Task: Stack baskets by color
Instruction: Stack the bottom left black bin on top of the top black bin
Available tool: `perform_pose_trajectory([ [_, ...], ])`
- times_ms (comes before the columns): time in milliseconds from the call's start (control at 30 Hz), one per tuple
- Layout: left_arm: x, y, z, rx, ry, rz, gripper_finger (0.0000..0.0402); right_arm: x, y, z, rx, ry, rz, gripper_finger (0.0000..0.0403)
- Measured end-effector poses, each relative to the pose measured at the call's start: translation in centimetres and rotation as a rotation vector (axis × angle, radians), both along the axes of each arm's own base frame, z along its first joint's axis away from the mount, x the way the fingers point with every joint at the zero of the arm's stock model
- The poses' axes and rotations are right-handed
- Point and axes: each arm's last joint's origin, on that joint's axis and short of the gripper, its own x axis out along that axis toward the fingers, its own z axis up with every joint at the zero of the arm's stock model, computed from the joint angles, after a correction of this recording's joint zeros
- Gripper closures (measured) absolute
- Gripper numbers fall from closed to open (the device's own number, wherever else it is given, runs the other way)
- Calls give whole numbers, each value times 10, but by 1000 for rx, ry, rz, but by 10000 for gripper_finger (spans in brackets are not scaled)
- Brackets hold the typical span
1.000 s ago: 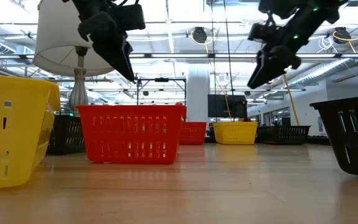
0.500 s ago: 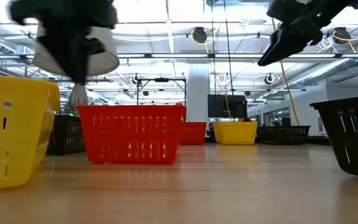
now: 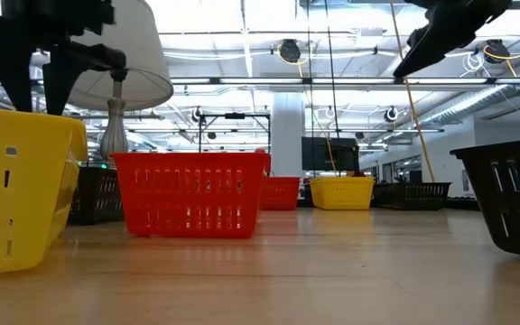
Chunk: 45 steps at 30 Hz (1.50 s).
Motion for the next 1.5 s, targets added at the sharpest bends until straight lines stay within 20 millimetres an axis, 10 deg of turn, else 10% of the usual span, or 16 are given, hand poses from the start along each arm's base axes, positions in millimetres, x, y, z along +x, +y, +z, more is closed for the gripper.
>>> perform_pose_trajectory([
  [233, -7, -3, -11, 30, 74, -326, 279, 0, 6, 0, -30, 8, 66, 238],
  [1067, -21, 12, -74, 192, 79, -493, 233, 1, 7, 2, -38, -16, 72, 238],
  [1500, -18, 11, -74, 189, 44, -466, 354, 1, 7, 2, -44, -14, 77, 238],
])
